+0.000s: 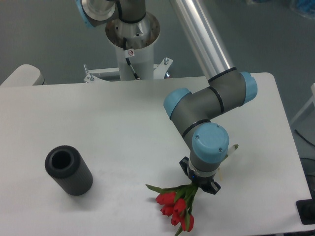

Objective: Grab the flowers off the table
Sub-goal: 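Lift the grasped tulip bouquet up off the table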

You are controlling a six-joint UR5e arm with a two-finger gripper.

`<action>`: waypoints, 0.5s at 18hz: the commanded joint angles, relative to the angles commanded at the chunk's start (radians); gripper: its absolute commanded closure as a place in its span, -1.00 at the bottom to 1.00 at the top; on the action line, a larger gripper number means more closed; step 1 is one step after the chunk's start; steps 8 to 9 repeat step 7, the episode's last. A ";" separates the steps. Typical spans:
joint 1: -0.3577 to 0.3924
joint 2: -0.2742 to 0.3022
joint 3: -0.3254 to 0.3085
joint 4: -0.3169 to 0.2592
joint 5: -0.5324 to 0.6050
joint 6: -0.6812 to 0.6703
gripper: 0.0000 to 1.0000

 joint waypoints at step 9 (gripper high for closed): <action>0.000 0.002 -0.006 0.005 0.000 -0.002 1.00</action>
